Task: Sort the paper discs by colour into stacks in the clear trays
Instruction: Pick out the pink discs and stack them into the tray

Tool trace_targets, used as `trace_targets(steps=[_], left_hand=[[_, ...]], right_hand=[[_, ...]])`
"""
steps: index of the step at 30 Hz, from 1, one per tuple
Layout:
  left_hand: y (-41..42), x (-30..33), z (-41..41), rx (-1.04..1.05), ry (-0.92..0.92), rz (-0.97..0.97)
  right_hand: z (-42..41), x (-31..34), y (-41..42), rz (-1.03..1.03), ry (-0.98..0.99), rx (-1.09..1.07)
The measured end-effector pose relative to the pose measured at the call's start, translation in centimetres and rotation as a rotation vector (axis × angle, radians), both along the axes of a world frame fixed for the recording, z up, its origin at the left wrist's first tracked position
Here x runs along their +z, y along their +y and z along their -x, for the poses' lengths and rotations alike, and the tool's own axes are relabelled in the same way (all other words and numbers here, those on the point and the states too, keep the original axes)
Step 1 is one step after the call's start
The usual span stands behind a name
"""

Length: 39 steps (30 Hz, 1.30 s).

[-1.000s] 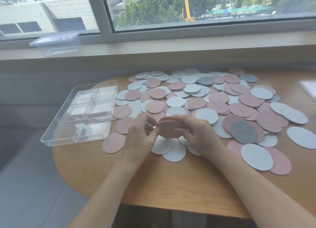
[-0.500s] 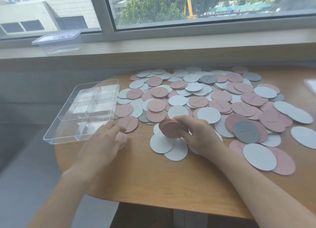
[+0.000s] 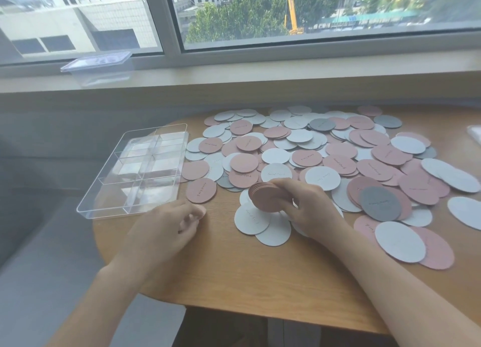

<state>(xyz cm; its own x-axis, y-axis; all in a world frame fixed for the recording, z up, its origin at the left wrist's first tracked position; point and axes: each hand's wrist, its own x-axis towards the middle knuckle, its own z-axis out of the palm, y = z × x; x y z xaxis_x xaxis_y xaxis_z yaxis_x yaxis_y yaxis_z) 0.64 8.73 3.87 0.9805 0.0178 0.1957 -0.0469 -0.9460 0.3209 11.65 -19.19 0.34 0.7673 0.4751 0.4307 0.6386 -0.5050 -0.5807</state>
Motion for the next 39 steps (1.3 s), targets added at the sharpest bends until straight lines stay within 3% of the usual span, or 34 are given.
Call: trace_targets(steps=[6,11,26,39], left_hand=[[-2.6,0.1,0.0,0.052,-0.305,0.328],[-5.5,-0.4,-1.9,0.040,-0.317,0.529],[-9.2,-3.2,-4.7,-0.001,-0.276,0.689],[-8.5,-3.9,-5.1,-0.032,-0.349,0.518]], right_hand=[[0.1,0.1,0.0,-0.018,0.019,-0.009],[0.0,0.1,0.1,-0.039,0.019,0.004],[0.0,-0.2,0.3,-0.050,-0.077,0.040],[-0.5,-0.8,0.3,-0.039,-0.111,0.044]])
